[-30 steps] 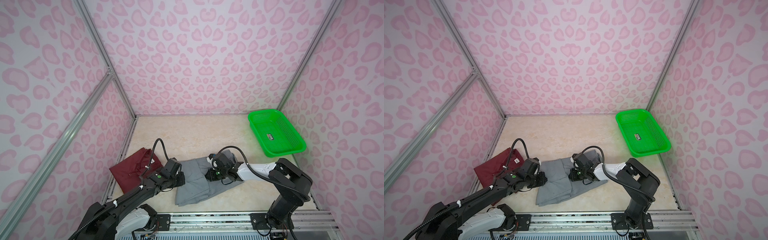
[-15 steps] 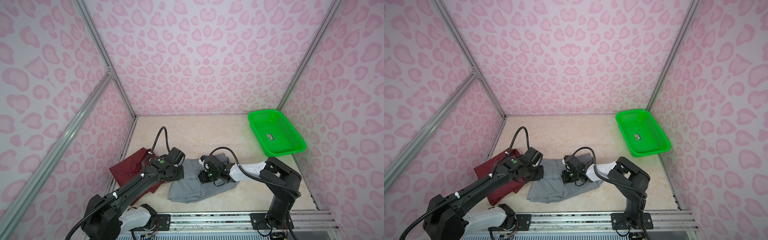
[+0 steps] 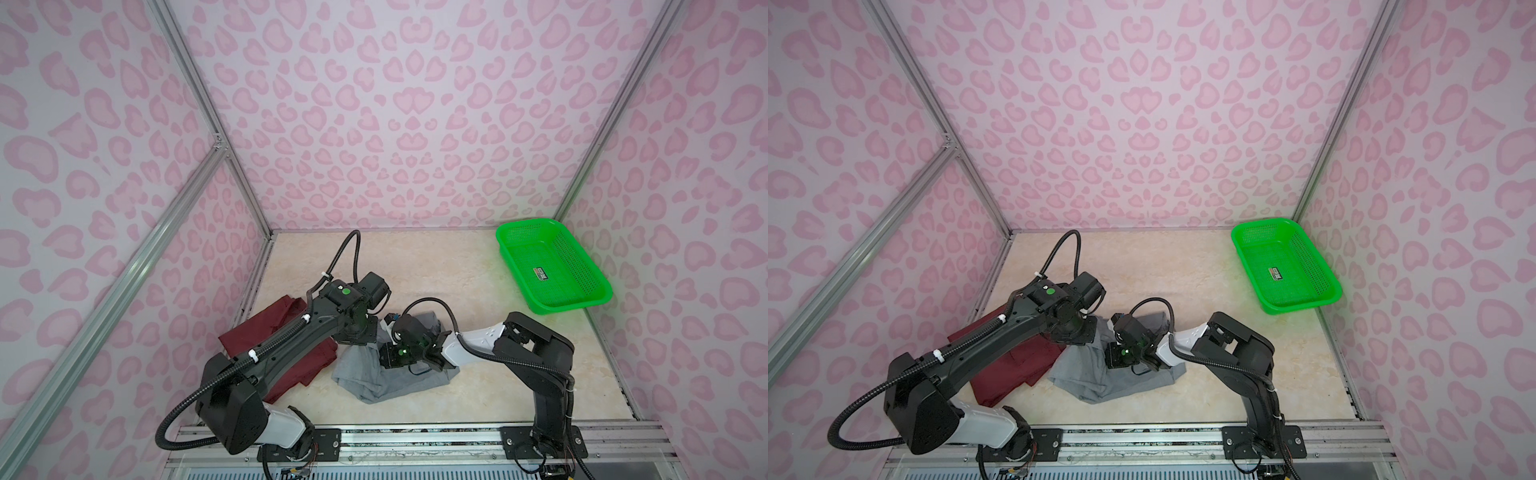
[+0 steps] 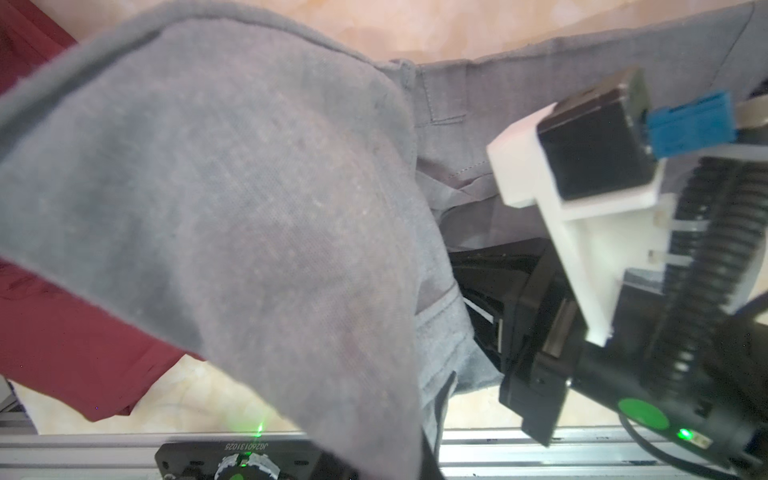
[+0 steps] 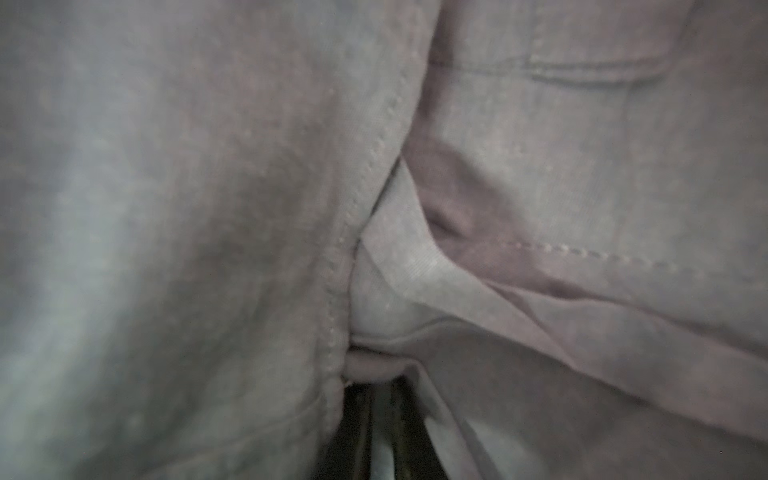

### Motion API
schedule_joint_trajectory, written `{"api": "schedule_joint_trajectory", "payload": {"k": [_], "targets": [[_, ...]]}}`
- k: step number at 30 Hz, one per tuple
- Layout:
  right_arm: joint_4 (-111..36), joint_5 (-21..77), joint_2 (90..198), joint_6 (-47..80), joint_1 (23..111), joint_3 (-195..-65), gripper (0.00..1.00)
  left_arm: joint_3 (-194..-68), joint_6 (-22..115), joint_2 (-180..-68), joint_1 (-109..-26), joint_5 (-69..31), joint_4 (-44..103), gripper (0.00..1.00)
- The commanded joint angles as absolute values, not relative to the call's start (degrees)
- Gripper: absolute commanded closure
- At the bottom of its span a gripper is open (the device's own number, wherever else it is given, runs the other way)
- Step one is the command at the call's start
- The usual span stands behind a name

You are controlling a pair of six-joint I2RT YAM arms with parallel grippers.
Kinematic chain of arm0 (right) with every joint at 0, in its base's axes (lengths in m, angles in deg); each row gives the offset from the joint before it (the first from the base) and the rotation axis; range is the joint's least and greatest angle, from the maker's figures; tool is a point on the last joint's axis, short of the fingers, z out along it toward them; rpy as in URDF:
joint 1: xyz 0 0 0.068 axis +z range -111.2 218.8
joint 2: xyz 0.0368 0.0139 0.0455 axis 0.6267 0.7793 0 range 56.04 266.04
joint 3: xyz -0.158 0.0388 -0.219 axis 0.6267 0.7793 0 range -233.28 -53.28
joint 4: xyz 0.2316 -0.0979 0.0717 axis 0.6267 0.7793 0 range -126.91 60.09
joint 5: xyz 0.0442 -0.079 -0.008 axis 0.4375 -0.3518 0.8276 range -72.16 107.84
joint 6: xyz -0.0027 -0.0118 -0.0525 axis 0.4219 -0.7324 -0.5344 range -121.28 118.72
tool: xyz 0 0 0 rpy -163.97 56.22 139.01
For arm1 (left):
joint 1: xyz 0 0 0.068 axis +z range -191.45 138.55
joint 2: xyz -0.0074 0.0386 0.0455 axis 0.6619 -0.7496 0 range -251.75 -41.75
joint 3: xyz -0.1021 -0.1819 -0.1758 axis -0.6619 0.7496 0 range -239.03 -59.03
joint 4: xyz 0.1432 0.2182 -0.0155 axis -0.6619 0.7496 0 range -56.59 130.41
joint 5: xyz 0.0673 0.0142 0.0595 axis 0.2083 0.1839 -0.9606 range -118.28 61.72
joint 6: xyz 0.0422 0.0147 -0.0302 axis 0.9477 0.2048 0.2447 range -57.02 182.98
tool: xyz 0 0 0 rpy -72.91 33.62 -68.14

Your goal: Fold and stack the long sleeve shirts

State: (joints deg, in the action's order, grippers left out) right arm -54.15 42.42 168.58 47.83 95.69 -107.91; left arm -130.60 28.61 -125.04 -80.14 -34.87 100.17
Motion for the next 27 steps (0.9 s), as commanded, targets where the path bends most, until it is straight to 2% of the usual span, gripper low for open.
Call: {"api": "schedule_joint_trajectory", "payload": {"k": [1,11,21,27], "targets": [[-46.2,40.3,170.5,50.0,95.8,-107.6,0.85,-133.4,28.1,-127.1,-80.5,-36.4,104.8,0.96],[-49.5,40.8,171.9,52.5,97.4,-109.2,0.85,-139.8,25.8,-136.1,-85.1,-36.9,106.5,0.96],[-54.3,40.2,164.0,53.4,96.9,-103.1,0.74,-139.5,25.8,-136.8,-85.6,-39.4,107.9,0.96],[-51.1,38.5,158.7,51.7,96.6,-102.1,0.70,-139.7,26.1,-137.2,-85.6,-41.0,109.0,0.96]]}}
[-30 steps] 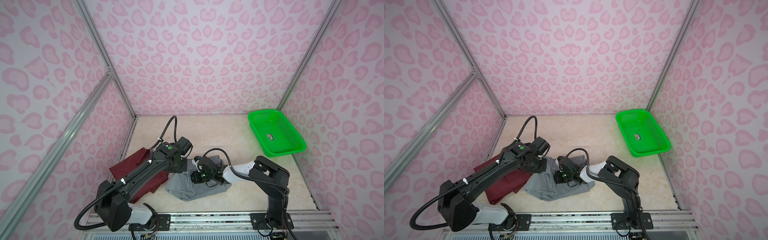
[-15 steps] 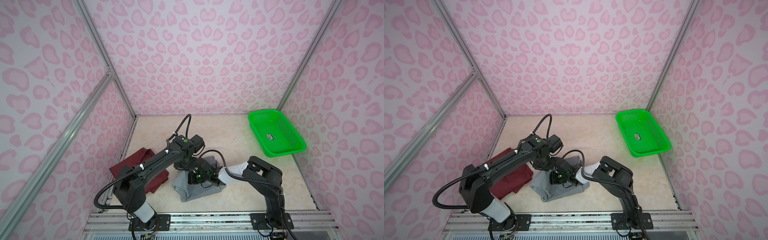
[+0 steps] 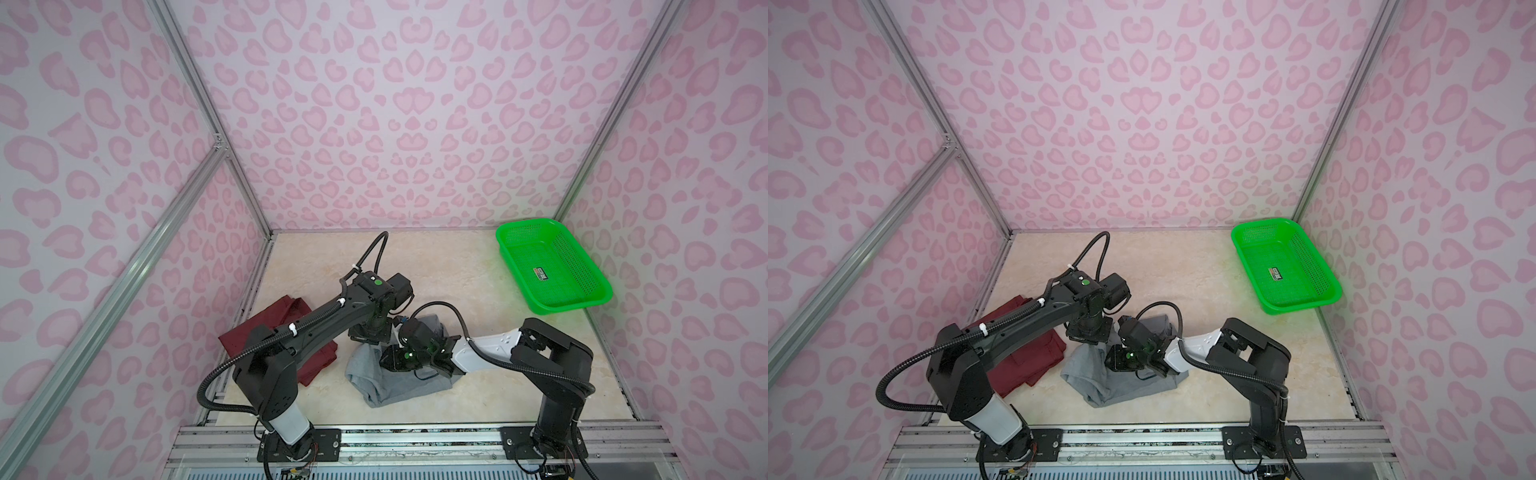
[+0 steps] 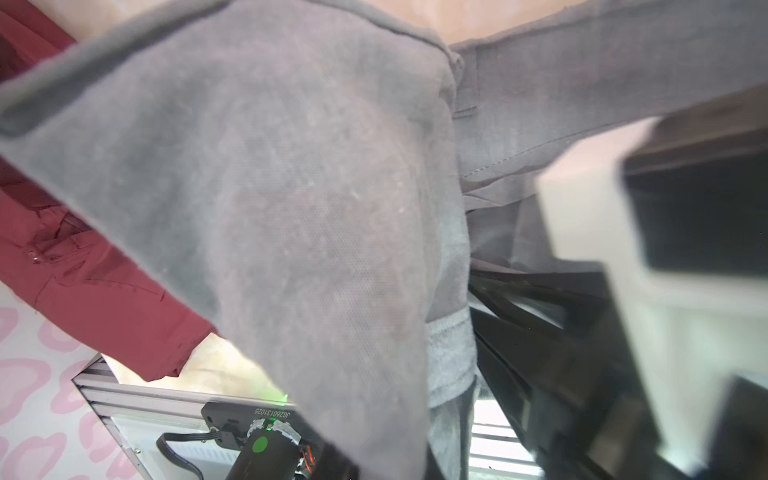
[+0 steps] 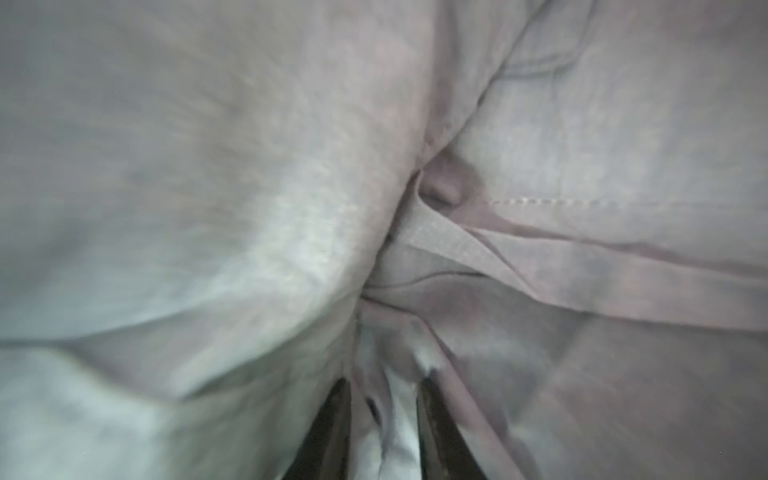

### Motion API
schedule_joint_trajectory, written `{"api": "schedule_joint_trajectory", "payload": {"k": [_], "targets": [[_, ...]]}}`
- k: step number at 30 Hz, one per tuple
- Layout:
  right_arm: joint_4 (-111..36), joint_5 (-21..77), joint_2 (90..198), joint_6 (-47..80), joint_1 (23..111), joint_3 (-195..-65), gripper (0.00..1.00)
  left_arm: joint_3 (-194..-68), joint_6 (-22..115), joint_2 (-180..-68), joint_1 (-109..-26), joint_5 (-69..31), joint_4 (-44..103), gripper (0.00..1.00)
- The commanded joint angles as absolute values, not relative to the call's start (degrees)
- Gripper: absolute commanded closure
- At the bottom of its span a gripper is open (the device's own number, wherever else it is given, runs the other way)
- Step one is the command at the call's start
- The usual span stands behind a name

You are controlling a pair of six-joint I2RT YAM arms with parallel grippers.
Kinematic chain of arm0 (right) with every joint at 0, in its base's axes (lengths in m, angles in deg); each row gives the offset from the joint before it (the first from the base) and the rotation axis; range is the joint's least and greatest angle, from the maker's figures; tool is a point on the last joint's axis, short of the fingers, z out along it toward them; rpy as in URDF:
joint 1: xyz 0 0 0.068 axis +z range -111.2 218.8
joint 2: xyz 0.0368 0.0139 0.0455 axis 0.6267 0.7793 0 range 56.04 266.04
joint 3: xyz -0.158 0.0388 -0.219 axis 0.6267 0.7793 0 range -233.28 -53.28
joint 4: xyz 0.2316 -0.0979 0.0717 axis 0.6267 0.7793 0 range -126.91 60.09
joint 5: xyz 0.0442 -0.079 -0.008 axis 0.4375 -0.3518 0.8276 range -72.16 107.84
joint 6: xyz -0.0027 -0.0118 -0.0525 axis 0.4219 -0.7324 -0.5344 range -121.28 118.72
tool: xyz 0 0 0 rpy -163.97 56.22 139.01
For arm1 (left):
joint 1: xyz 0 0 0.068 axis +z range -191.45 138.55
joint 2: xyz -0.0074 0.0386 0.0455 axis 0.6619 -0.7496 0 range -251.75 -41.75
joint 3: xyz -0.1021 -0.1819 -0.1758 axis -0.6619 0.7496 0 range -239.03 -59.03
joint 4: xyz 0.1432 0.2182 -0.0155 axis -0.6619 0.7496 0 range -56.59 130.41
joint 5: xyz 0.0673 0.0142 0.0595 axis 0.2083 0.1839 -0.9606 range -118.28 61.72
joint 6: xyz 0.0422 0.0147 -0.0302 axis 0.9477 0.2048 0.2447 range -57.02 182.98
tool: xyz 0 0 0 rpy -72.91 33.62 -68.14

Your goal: Fold and stack the long sleeve shirts

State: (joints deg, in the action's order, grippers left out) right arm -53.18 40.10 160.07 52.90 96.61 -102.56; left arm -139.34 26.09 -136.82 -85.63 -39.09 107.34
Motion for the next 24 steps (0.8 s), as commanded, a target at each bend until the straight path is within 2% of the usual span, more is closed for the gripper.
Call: {"api": "schedule_joint_trajectory", "payload": {"k": [1,8,18,21,24], "targets": [[-50.3,38.0,157.7,51.5,96.3,-101.7,0.69,-140.1,26.1,-137.2,-85.6,-41.2,109.2,0.96],[-45.1,34.6,147.9,50.1,91.8,-96.4,0.66,-143.0,26.9,-137.6,-85.6,-41.9,111.3,0.96],[-33.0,32.3,127.3,43.6,75.8,-83.0,0.63,-145.7,28.3,-140.5,-86.2,-43.5,114.2,0.96],[-33.0,33.6,124.1,42.9,70.4,-78.9,0.63,-148.0,28.8,-142.2,-86.6,-45.2,116.1,0.96],[-33.0,34.4,123.2,42.4,68.8,-77.4,0.63,-150.4,29.0,-144.4,-87.5,-46.3,118.0,0.96]]}}
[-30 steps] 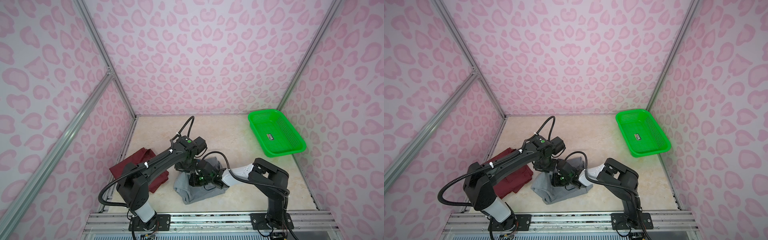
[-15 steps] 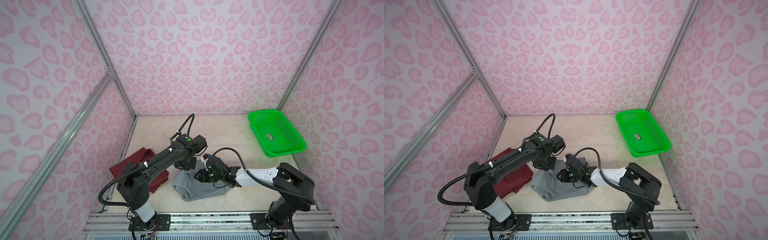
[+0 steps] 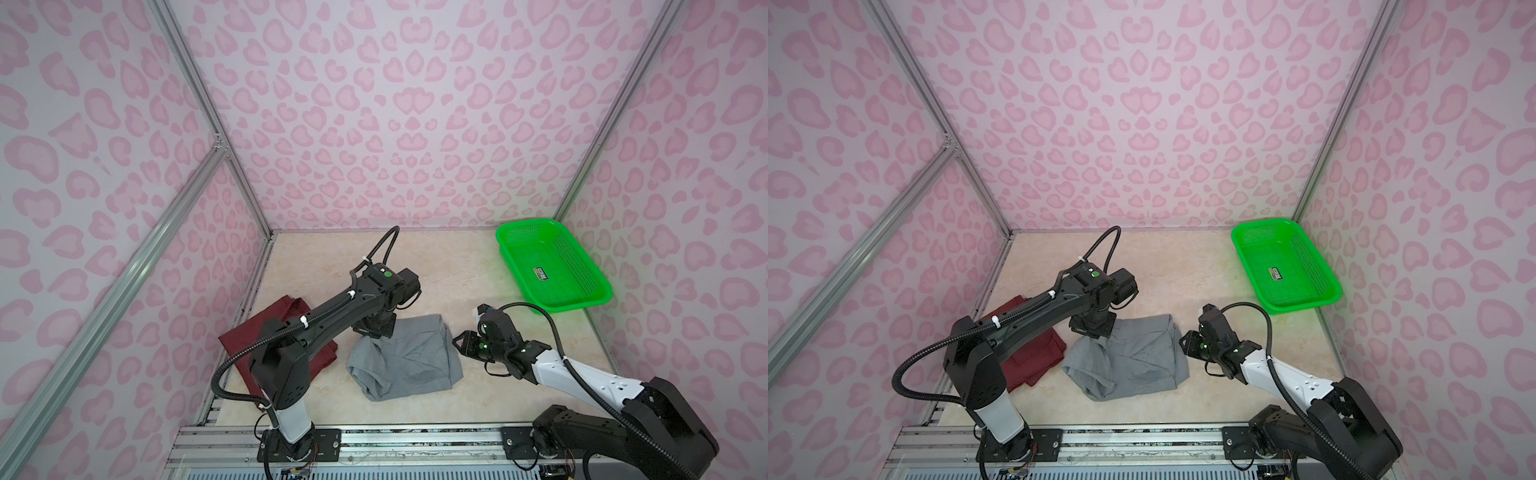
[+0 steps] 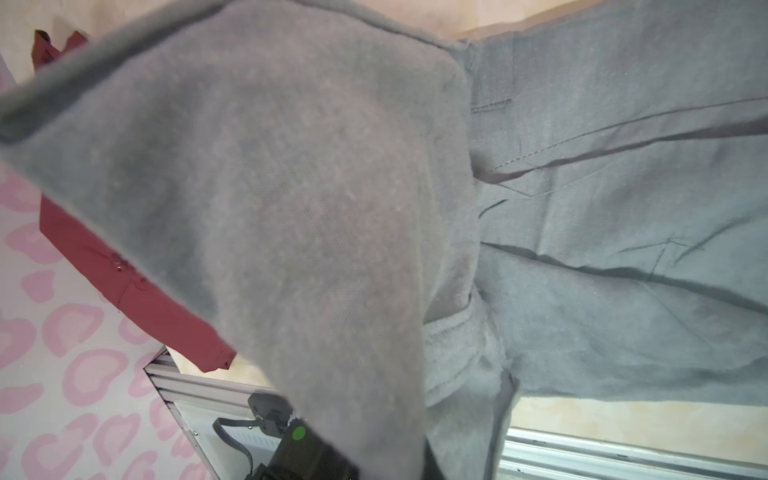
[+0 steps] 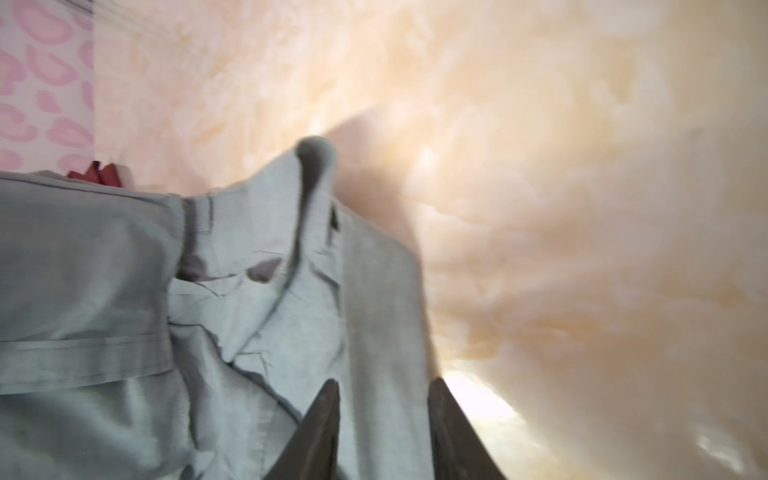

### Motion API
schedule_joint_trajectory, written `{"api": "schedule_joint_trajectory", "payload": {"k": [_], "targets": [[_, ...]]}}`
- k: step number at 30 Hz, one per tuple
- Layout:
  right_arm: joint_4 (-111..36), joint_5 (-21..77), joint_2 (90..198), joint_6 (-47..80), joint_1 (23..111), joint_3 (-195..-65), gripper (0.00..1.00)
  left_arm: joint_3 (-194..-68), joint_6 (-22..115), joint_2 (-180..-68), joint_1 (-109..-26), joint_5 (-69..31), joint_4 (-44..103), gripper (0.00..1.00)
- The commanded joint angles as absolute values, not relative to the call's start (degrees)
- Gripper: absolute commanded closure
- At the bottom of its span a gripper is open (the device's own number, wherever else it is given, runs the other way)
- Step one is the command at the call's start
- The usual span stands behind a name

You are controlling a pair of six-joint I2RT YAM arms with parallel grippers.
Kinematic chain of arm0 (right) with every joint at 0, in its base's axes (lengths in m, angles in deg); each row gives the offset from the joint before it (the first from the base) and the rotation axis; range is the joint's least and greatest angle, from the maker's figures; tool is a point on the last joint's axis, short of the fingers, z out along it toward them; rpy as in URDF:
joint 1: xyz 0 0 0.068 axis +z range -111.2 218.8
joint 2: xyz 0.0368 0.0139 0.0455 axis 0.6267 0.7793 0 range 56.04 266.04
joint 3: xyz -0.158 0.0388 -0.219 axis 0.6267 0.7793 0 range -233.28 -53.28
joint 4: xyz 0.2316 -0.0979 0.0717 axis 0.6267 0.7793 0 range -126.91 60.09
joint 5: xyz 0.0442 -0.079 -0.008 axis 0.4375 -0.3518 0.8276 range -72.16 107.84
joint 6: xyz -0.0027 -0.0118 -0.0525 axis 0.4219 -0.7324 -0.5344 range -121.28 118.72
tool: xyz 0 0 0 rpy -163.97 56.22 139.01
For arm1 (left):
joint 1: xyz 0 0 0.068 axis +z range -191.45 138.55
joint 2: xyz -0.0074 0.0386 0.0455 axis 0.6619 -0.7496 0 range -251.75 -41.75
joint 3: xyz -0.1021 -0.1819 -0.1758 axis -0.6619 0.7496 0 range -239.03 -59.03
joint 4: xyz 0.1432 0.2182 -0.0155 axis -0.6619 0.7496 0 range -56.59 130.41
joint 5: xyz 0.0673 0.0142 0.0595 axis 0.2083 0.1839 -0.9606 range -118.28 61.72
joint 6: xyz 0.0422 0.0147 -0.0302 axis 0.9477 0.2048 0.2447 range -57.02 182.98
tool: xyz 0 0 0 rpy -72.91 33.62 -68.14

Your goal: Fold and stack the long sleeve shirts

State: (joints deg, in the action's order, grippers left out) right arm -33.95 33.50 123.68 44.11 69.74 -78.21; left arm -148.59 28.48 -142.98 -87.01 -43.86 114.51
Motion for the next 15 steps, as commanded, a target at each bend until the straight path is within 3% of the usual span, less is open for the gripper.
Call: {"api": "schedule_joint_trajectory", "payload": {"k": [1,9,15], "targets": [[-32.7,34.2,123.3,42.1,68.8,-77.3,0.63,-151.4,29.0,-145.2,-87.8,-46.8,118.6,0.96],[-41.8,38.0,131.2,43.6,68.7,-74.6,0.63,-159.0,28.1,-152.6,-91.7,-51.5,124.3,0.96],[-43.0,37.3,131.1,43.6,68.9,-73.5,0.63,-164.7,28.1,-157.4,-93.7,-53.4,127.5,0.97]]}}
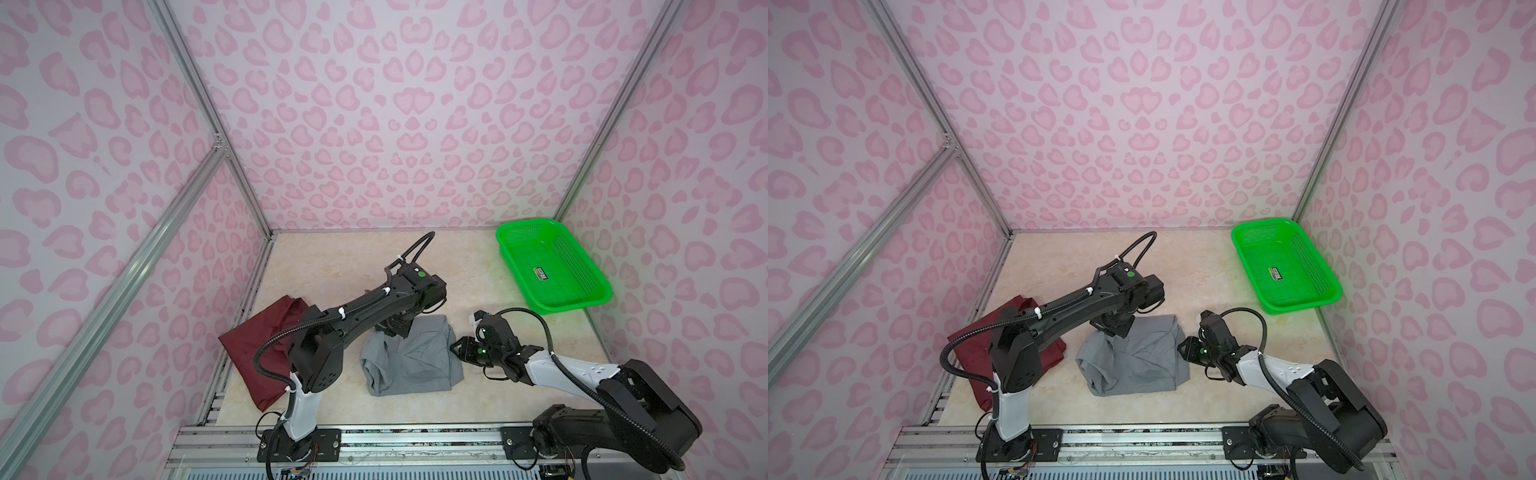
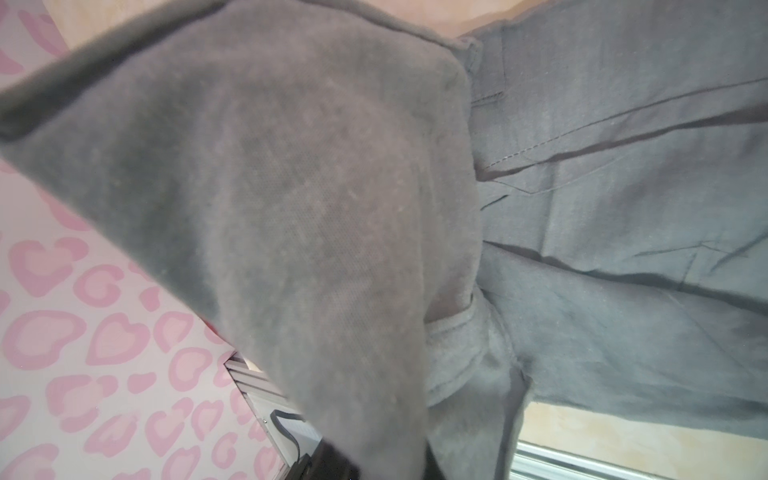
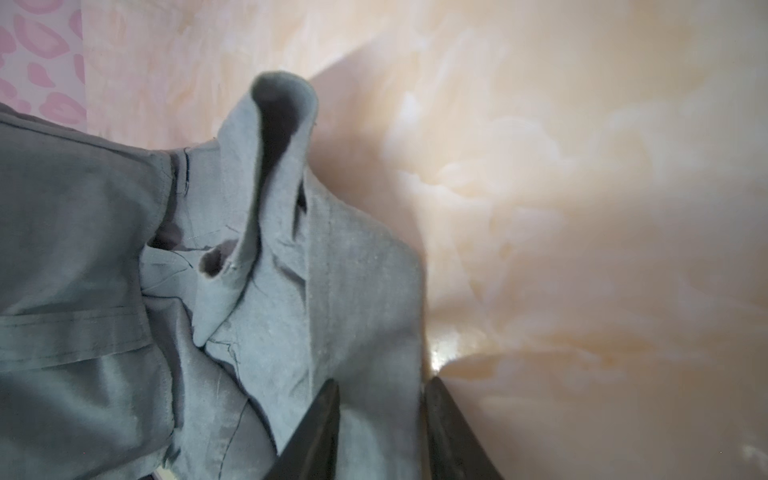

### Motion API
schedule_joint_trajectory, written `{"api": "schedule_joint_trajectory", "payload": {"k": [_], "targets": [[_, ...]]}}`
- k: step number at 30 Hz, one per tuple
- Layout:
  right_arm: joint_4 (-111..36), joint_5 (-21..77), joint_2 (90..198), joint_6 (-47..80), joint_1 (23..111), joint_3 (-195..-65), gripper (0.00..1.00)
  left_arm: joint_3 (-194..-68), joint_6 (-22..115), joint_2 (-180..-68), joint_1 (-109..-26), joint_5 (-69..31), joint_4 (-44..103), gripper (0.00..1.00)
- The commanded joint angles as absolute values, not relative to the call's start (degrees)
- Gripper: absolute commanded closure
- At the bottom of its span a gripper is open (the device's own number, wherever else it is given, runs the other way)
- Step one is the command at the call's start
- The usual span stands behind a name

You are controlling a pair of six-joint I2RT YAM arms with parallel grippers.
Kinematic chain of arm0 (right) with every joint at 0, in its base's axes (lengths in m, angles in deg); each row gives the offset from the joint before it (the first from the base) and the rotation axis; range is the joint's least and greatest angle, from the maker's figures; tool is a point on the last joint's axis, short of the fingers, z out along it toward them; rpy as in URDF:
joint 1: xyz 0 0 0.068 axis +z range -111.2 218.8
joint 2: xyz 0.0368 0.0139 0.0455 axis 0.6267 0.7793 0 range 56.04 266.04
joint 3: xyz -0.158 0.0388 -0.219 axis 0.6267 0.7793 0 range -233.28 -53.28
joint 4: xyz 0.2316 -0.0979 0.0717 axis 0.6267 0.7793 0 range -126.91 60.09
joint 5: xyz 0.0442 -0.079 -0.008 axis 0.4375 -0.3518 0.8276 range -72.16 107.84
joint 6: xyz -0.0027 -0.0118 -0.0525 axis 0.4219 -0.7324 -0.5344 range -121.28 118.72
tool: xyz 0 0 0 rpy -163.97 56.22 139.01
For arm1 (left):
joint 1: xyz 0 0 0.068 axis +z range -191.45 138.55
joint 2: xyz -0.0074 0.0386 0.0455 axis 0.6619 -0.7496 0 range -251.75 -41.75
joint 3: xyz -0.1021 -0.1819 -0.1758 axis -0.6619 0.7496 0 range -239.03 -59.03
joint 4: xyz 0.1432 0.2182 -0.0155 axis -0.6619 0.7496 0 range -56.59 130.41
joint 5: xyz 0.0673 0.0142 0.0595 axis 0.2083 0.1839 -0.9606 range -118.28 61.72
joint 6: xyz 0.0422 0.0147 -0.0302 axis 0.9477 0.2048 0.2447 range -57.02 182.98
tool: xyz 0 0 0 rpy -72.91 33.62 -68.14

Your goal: Fold and stack the long sleeve shirts

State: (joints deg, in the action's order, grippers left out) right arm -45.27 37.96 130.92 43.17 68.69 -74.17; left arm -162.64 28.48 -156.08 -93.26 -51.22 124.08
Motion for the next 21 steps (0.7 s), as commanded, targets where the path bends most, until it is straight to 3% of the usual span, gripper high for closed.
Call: {"api": "schedule_joint_trajectory", "payload": {"k": [1,11,21], "targets": [[-42.7,37.1,130.9,43.5,68.8,-73.5,0.63,-165.5,28.2,-158.1,-93.9,-52.7,127.5,0.97],[-44.2,36.1,131.7,43.9,70.3,-72.5,0.63,-170.7,27.6,-164.6,-96.8,-50.9,127.5,0.97],[-46.0,35.4,132.2,44.9,71.9,-71.8,0.63,-177.2,27.1,-170.8,-99.5,-48.5,127.5,0.83]]}}
